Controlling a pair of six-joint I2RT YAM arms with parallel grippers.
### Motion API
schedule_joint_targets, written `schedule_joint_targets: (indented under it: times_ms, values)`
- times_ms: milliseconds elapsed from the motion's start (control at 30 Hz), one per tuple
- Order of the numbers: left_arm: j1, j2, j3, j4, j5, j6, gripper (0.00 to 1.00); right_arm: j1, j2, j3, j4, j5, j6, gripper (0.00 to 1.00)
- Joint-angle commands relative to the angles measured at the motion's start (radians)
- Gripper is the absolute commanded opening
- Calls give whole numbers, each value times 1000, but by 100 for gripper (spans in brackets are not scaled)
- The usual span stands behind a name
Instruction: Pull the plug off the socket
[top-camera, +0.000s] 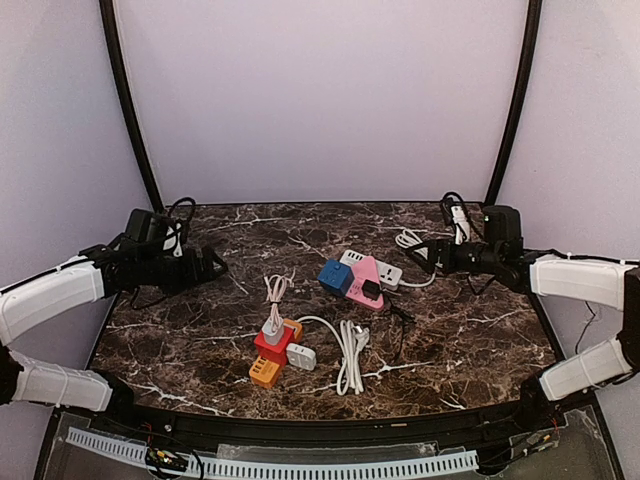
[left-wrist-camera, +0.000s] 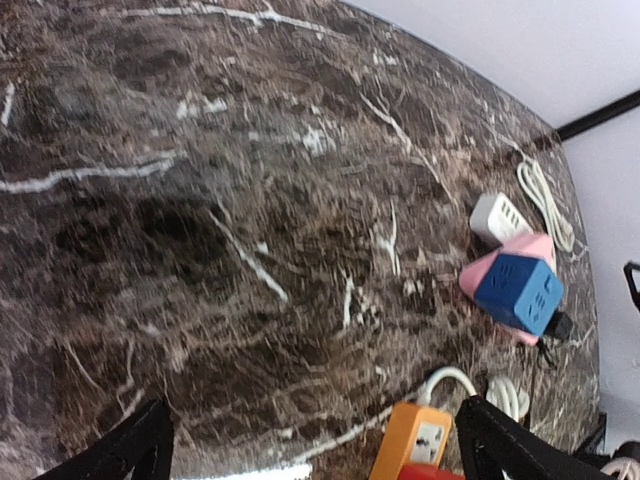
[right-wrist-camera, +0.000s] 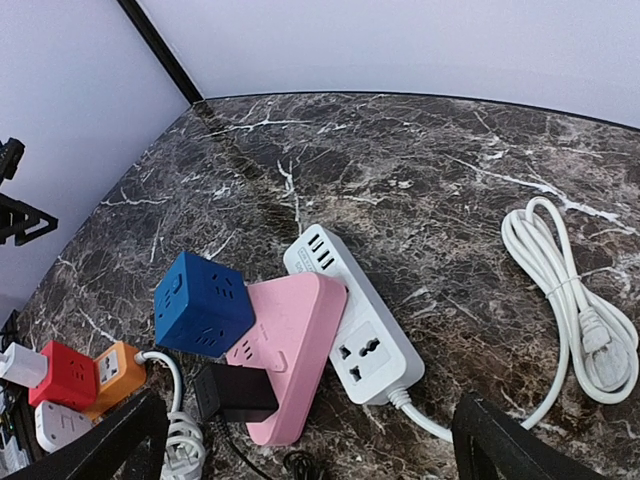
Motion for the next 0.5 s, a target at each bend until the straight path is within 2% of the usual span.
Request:
schedule_joint_targets:
  times_ms: [0, 200, 267, 333, 433, 467]
  values:
    - [-83, -123, -102, -179, 63, -75, 100, 17, -33, -30, -17, -21, -28, 99]
    - [-196, -175, -119, -356, 40, -98, 100, 17, -37, -48, 12, -24, -27, 99]
    - [-251, -168, -127, -381, 38, -107, 95, 17, -33, -43, 14, -24, -32, 99]
    - [-314, -162, -148, -377, 31, -129, 85, 17, -27, -34, 7, -28, -39, 99]
    - [-423, -165, -209, -321, 45, -177, 60, 17, -32, -29, 1, -26, -44, 99]
    - [-441, -175, -241, -277, 66, -186, 56, 18, -36, -32, 1, -25, -42, 99]
